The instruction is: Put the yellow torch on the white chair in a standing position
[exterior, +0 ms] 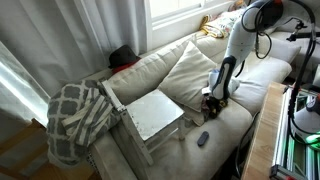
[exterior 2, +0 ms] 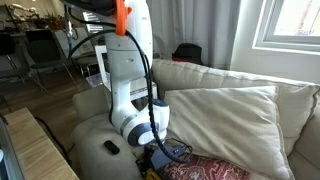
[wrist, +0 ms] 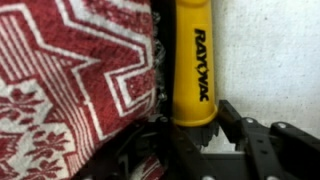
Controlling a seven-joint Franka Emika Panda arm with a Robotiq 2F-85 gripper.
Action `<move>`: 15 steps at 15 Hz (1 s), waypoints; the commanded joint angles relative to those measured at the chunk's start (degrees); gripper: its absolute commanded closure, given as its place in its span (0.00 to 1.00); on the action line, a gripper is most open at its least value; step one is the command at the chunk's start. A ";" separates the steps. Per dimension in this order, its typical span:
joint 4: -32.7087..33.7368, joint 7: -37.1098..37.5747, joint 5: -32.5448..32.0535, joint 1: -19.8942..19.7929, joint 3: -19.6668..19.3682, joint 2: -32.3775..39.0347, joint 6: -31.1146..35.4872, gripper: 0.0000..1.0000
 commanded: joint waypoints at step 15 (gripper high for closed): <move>-11.75 -16.57 12.30 -20.21 17.25 -20.74 -26.51 0.77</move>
